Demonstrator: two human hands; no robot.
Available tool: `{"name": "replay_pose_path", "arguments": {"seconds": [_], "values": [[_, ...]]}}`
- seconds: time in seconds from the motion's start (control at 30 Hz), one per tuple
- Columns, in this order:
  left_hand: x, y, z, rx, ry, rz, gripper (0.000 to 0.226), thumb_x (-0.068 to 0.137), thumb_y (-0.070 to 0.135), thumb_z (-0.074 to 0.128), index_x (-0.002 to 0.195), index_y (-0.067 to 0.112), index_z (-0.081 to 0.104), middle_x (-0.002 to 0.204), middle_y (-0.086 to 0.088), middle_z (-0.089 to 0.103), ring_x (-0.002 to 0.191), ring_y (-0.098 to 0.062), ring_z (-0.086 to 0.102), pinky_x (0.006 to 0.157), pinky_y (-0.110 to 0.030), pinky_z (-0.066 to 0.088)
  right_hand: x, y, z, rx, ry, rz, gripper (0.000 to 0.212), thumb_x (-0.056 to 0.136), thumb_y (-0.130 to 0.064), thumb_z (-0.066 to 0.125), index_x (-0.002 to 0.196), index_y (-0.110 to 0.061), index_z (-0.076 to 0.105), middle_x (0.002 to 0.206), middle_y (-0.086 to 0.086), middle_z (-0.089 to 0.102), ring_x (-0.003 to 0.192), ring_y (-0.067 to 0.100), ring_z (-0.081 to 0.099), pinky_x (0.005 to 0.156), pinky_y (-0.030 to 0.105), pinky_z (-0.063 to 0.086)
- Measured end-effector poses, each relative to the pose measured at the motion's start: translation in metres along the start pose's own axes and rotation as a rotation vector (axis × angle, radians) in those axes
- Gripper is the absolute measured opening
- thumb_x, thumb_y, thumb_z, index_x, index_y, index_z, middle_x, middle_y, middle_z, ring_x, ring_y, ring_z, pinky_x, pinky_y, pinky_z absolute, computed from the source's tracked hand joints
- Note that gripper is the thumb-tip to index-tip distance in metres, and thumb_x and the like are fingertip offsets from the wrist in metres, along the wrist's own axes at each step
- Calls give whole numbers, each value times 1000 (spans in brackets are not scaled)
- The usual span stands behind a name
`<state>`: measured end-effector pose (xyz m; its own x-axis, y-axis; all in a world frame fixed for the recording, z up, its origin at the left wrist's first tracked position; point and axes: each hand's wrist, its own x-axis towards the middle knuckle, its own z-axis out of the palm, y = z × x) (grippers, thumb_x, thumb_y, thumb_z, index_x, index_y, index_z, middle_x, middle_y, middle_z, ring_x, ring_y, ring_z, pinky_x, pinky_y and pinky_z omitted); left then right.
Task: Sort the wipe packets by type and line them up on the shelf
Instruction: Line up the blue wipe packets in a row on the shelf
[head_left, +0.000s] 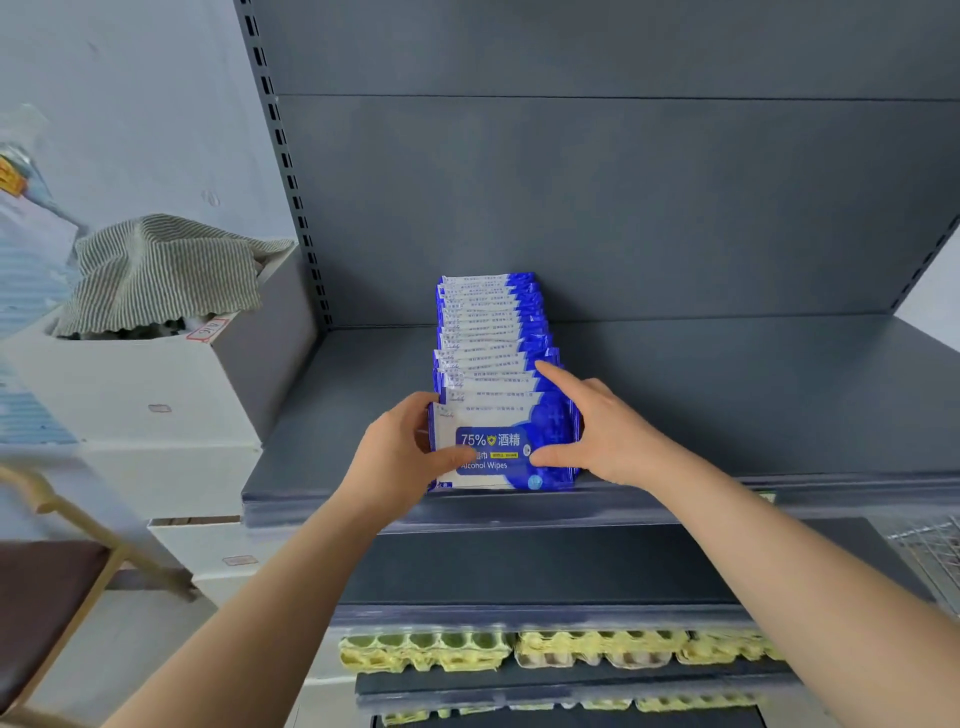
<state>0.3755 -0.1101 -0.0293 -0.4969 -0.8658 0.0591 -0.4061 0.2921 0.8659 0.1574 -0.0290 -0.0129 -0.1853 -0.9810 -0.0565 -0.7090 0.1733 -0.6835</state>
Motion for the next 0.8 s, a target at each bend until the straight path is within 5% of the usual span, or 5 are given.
{"name": "replay_pose_path", "arguments": {"seconds": [0.1,0.47,0.63,0.8], "values": [[-9,-6,-2,16,-50,19,63,74,27,80,122,35,39,101,24,59,91,1,64,63,-12,52,-5,1,2,9,39,-29,93,80,-30,76,149,-40,14,143,-4,26,116,4,37,93,26,47],[3,-6,-4,226,-41,-16,48,72,35,81,106,26,47,92,19,59,76,1,62,58,-11,44,1,-6,0,-28,34,-51,84,83,-27,73,150,-34,21,148,-4,22,125,9,40,94,26,50],[1,-5,-6,162,16,-14,27,93,42,54,111,21,56,94,10,65,76,-2,64,58,-11,47,-8,-4,4,-41,-29,-56,88,89,-29,65,153,-31,4,158,-12,4,139,9,28,104,24,37],[0,-12,5,316,45,22,27,96,37,52,94,11,61,90,3,68,73,-14,62,56,-17,43,-10,-5,9,-87,-88,-47,87,96,-33,53,151,-29,-14,159,-13,-9,143,8,19,105,26,37]]}}
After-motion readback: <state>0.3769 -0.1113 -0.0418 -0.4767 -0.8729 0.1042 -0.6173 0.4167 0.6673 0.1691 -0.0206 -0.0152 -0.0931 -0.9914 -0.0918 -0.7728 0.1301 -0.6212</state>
